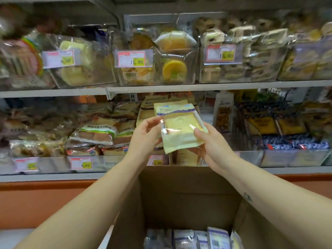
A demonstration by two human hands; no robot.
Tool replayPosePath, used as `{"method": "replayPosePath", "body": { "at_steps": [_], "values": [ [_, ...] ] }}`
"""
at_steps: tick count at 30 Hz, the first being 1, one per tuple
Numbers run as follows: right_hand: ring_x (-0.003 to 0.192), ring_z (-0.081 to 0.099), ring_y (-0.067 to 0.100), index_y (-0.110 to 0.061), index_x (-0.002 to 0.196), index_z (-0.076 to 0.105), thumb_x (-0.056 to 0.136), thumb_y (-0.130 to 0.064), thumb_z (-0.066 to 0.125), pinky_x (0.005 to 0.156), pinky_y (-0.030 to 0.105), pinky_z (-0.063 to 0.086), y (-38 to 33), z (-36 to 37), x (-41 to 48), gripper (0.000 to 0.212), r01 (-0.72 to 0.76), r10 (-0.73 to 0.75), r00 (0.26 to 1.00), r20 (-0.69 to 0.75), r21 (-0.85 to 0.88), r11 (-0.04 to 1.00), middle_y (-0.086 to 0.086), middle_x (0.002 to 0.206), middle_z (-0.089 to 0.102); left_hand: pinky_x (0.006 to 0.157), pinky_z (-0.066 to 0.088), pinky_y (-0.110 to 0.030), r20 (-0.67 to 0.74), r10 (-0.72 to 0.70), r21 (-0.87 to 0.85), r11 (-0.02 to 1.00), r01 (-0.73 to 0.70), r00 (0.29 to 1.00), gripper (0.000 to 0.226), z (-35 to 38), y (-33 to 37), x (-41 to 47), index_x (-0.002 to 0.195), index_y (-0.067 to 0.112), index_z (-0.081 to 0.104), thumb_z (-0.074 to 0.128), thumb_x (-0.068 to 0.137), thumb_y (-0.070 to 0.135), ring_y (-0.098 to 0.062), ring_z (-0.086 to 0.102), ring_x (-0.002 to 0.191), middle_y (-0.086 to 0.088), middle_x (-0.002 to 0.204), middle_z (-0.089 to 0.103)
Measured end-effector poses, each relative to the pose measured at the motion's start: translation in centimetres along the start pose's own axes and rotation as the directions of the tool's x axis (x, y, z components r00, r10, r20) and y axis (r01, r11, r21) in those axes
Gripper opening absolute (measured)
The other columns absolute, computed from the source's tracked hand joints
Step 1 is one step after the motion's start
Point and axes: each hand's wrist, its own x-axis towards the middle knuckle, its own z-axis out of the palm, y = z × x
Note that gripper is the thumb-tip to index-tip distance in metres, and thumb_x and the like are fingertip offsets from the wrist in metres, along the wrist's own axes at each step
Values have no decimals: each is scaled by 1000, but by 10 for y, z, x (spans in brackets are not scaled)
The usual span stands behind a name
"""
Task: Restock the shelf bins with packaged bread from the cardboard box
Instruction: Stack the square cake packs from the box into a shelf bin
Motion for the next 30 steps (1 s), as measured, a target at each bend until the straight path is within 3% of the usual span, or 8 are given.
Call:
{"method": "replayPosePath", "body": {
  "at_steps": [6,9,11,15,20,24,27,30],
  "values": [
    [111,59,22,-23,137,44,98,-14,47,97,47,49,15,29,44,39,59,-61,996,-62,-37,998,2,122,60,78,54,-20,101,61,287,954,-88,993,41,-22,-13,21,134,36,47,54,96,24,0,61,100,16,127,51],
    [111,57,16,-26,137,44,98,-19,49,91,36,50,8,34,63,40,115,-119,993,-7,-226,967,-5,122,59,84,46,-16,73,177,470,862,-190,982,42,-25,-11,45,137,32,46,54,96,24,3,52,102,16,128,47],
    [112,54,12,-28,137,45,96,-23,54,87,27,44,-2,30,75,42,173,-159,985,69,-422,890,-9,123,57,92,37,-19,40,209,497,844,-200,977,41,-25,-9,63,137,29,47,53,97,21,-2,46,116,10,134,50],
    [125,47,15,-19,144,38,92,-28,61,101,28,39,-9,20,103,58,260,-244,962,123,-683,683,-3,140,48,97,31,-16,37,248,560,797,-226,968,40,-20,-16,93,138,21,48,50,98,20,-7,43,127,6,138,51],
    [132,41,17,-19,140,44,93,-30,57,104,26,31,3,19,123,50,326,-336,926,170,-807,492,0,142,48,104,35,-28,31,263,673,707,-215,964,42,-16,-31,122,138,15,48,51,97,23,-20,48,126,-6,136,54],
    [127,43,24,-27,139,46,86,-48,60,103,38,38,16,13,124,58,339,-362,900,243,-912,230,1,133,54,112,29,-41,112,166,890,421,-173,980,65,-12,-42,126,142,35,36,48,85,65,-23,41,131,-3,141,46],
    [126,45,22,-29,138,47,90,-33,58,103,38,40,17,10,130,50,376,-379,887,264,-890,260,1,133,55,117,17,-44,176,181,930,293,-224,968,67,-13,-43,128,141,42,31,51,82,67,-24,32,136,-1,144,38],
    [126,48,19,-25,137,49,94,-24,54,111,40,32,13,14,140,44,381,-476,858,191,-858,343,1,133,57,116,22,-45,190,256,864,416,-285,948,54,-12,-41,135,140,39,39,57,89,43,-23,33,137,-6,146,39]
  ]
}}
